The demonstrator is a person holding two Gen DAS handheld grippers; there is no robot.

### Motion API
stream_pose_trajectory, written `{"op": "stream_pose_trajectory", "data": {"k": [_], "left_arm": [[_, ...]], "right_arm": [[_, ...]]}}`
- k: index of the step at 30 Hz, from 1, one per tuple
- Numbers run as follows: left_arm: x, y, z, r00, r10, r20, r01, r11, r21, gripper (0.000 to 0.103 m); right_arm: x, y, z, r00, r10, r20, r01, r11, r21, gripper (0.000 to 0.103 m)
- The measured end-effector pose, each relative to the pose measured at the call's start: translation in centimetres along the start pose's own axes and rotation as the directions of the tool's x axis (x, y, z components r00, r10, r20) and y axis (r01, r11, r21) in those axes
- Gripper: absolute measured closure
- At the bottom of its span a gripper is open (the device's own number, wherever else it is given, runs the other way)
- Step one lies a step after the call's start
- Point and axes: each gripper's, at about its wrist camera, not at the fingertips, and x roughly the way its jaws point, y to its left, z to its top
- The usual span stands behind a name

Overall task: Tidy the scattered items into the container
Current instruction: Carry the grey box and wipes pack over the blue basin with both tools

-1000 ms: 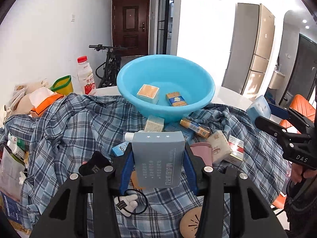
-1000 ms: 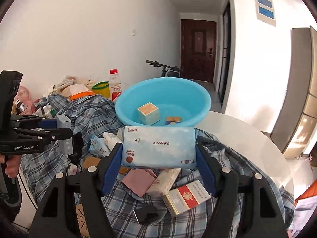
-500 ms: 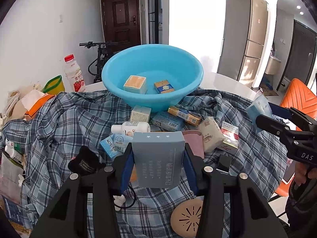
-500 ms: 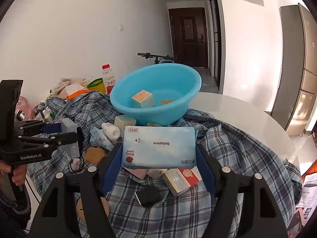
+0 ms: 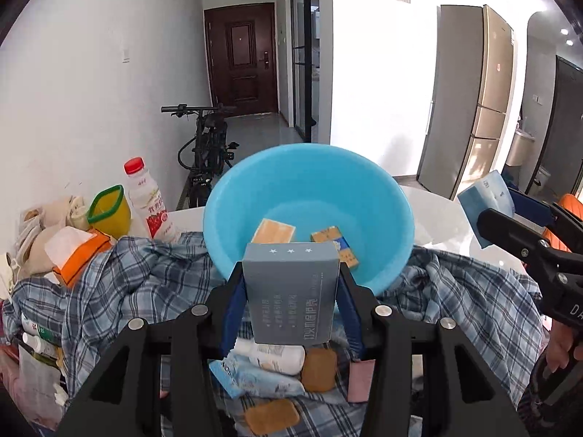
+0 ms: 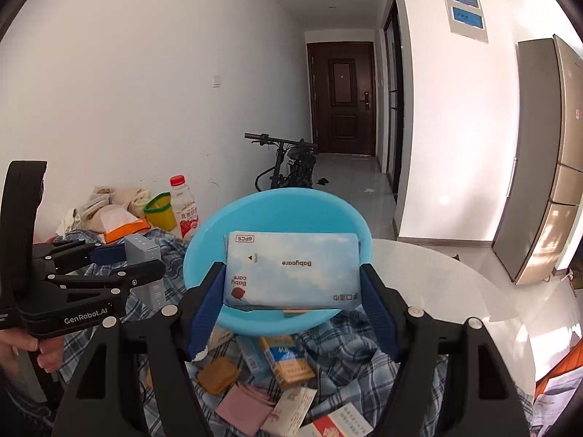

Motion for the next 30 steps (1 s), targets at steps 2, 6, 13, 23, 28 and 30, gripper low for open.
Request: {"op": "stream_pose_trajectory", "data": {"k": [2,6,13,23,28,30], "left_arm": [[0.8,0.7,1.5,1.0,-0.001,-0.001,0.001,0.999,-0.037,0.054],[1.2,0.9,3.2,0.999,-0.037,0.001,0.037,0.998,-0.049,0.054],[3.9,0.3,3.3,0.998,-0.031,-0.056,0.03,0.999,-0.026,0.054],[11.0,1.5,8.6,0.996,-0.011,-0.094,0.003,0.997,-0.083,0.054],[16.7,2.5,12.1,0.988,-0.008,-0.155,-0.006,0.996,-0.094,0.054],[18.6,3.0,12.9,0.984,0.012,-0.179,-0.028,0.995,-0.092,0.054]], "right_arm": [[0.5,-0.1,1.0,1.0,0.003,0.002,-0.003,1.0,0.0,0.033],[1.6,0.0,1.9,1.0,-0.012,-0.003,0.012,1.0,-0.017,0.033],[5.9,-0.6,1.2,0.996,-0.017,-0.09,0.017,1.0,-0.002,0.033],[14.8,-1.2,4.8,0.975,-0.028,-0.219,0.032,0.999,0.011,0.033],[19.3,-2.5,6.4,0.96,-0.072,-0.269,0.079,0.997,0.017,0.033],[20.3,-3.1,6.8,0.954,-0.09,-0.285,0.096,0.995,0.006,0.033]]}}
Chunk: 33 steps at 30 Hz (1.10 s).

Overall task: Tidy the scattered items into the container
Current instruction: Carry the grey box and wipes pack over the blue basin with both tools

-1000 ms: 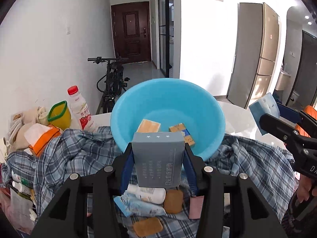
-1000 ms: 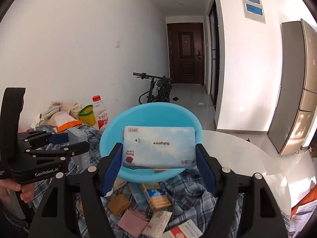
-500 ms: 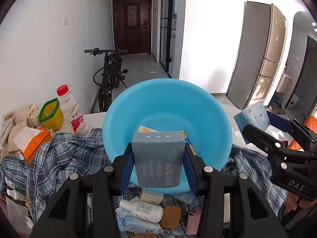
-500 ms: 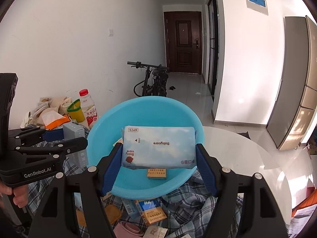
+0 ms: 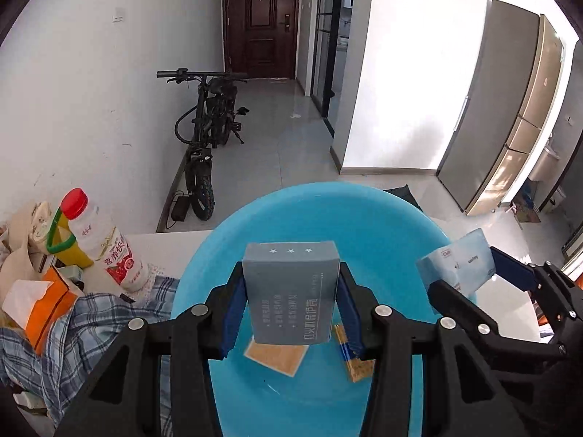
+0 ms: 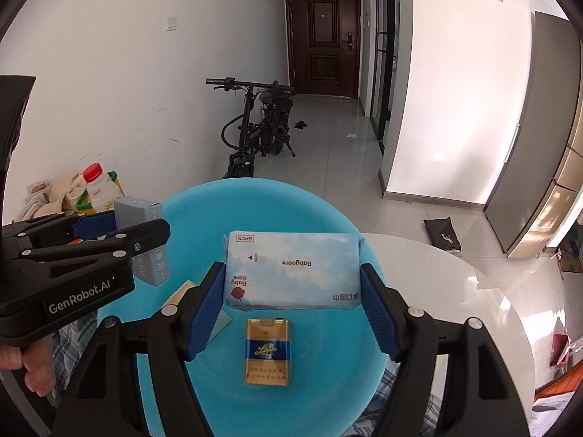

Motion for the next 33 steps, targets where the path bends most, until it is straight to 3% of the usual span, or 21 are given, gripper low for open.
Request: {"op": "stream_pose_trajectory", "data": {"k": [5,8,11,17,28,30,33], "left_arm": [[1.5,0.9,-0.2,0.999,-0.03,-0.038,0.029,0.999,-0.028,0.054],[0.9,0.8,-2.5,0.995,-0.025,-0.093,0.026,1.0,0.004,0.054],[-0.5,0.3,-6.0,0.987,-0.092,-0.135,0.097,0.995,0.028,0.054],[-2.8,-1.4,-10.4,0.983,-0.068,-0.168,0.087,0.99,0.11,0.054],[-1.3,-1.8,-10.4,0.977,-0.036,-0.212,0.061,0.992,0.111,0.054],[-0.3,-1.9,-10.5,0.97,-0.038,-0.241,0.069,0.991,0.119,0.054],[1.9,-2.5,-10.4,0.945,-0.04,-0.325,0.094,0.984,0.152,0.054]], "right_arm": [[0.3,-0.9,-0.2,0.999,0.045,-0.031,-0.045,0.999,0.006,0.033],[-0.3,-1.1,-1.8,0.994,0.088,-0.067,-0.088,0.996,0.002,0.033],[-1.3,-0.7,-4.1,0.985,0.142,-0.095,-0.144,0.99,-0.007,0.033],[-3.6,1.6,-7.2,0.98,0.165,-0.109,-0.173,0.982,-0.075,0.033],[-2.8,2.9,-7.2,0.985,0.113,-0.129,-0.131,0.982,-0.138,0.033],[-2.3,2.5,-7.1,0.983,0.114,-0.142,-0.133,0.982,-0.131,0.033],[-1.9,1.7,-6.9,0.982,0.115,-0.152,-0.132,0.985,-0.111,0.033]]}}
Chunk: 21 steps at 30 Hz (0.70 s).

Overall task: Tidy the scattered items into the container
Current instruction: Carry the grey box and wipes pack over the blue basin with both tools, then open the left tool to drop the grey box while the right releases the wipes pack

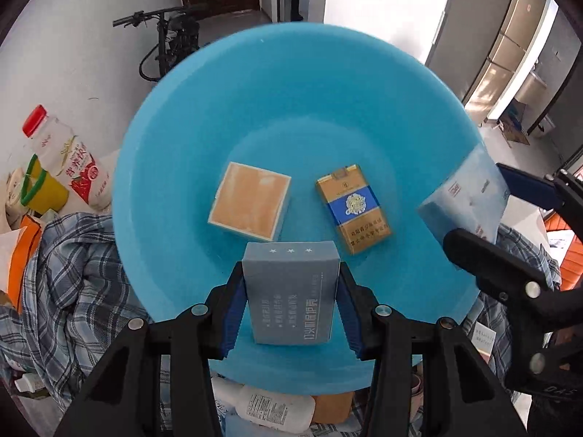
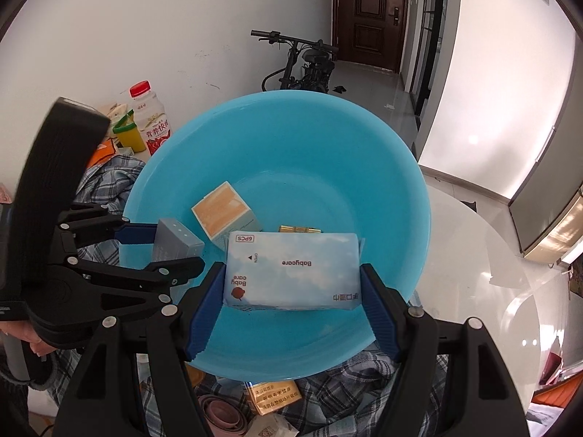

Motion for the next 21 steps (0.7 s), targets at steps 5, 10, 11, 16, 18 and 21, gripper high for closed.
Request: {"op": "stream_pose_trajectory", "data": {"k": [5,10,11,16,18,21], "left_arm": [[2.1,-2.2,1.1,0.996,0.009,-0.085,0.004,0.988,0.152,0.054],[3.1,-3.1,1.3,0.994,-0.023,-0.104,0.038,0.989,0.144,0.054],[3.3,-3.3,1.2,0.994,-0.021,-0.11,0.037,0.989,0.145,0.054],[3.2,-3.0,1.5,0.996,0.051,-0.073,-0.041,0.991,0.13,0.036],[2.1,-2.1,1.6,1.0,0.012,-0.019,-0.01,0.995,0.1,0.02],[1.0,-0.7,1.7,1.0,-0.006,0.003,0.006,0.998,0.056,0.019]], "right_arm": [[-0.2,-1.2,-0.2,0.999,-0.031,0.017,0.03,0.999,0.019,0.033],[-0.1,-1.2,-0.6,0.998,-0.063,0.023,0.063,0.998,-0.013,0.033],[0.1,-1.3,-0.6,0.998,-0.06,0.019,0.06,0.998,-0.008,0.033],[0.4,-1.9,-0.8,0.998,-0.055,0.012,0.055,0.998,0.013,0.033],[0.5,-1.8,-0.8,0.999,-0.052,0.01,0.052,0.999,0.015,0.033],[0.6,-1.6,-0.8,0.999,-0.048,0.007,0.048,0.999,0.008,0.033]]}}
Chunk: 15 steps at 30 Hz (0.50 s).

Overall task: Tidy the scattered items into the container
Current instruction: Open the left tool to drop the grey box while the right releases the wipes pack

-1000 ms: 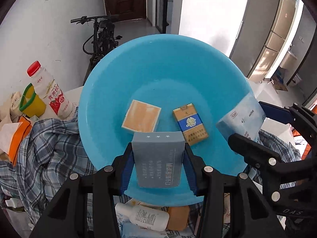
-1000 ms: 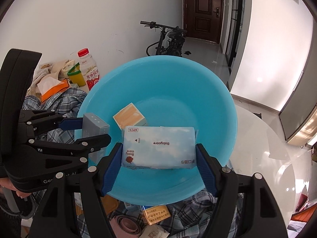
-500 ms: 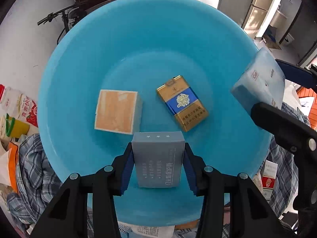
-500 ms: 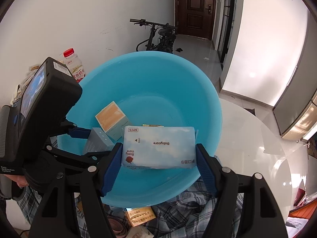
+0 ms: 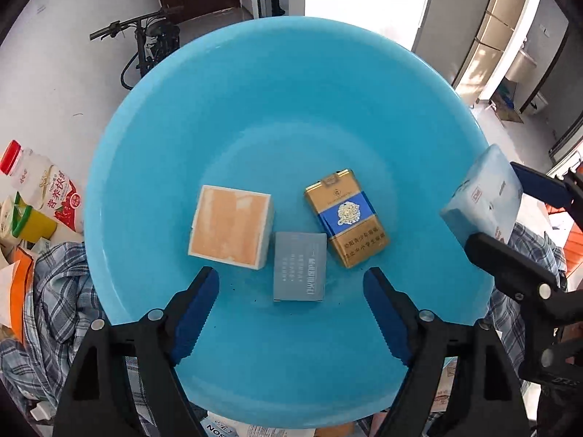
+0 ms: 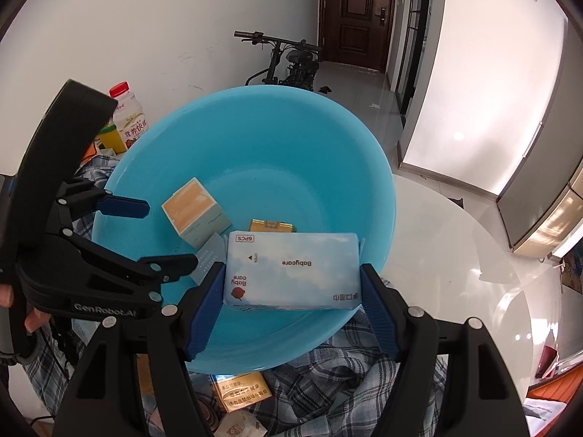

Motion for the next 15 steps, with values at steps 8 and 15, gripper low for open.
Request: {"op": "stream_pose_trajectory", "data": {"k": [8,15], "left_arm": [[-2.8,3.6,-2.3,0.998,0.051,0.042,-0.049,0.998,-0.038,0.019],[-3.4,5.4,-3.0,0.997,0.017,0.077,-0.01,0.995,-0.097,0.02]], "right_arm": [[1.9,2.4,0.6,0.993,0.091,-0.081,-0.094,0.995,-0.038,0.033],[4.3,4.7,1.0,0.986,0.095,-0.134,-0.105,0.992,-0.073,0.033]]}}
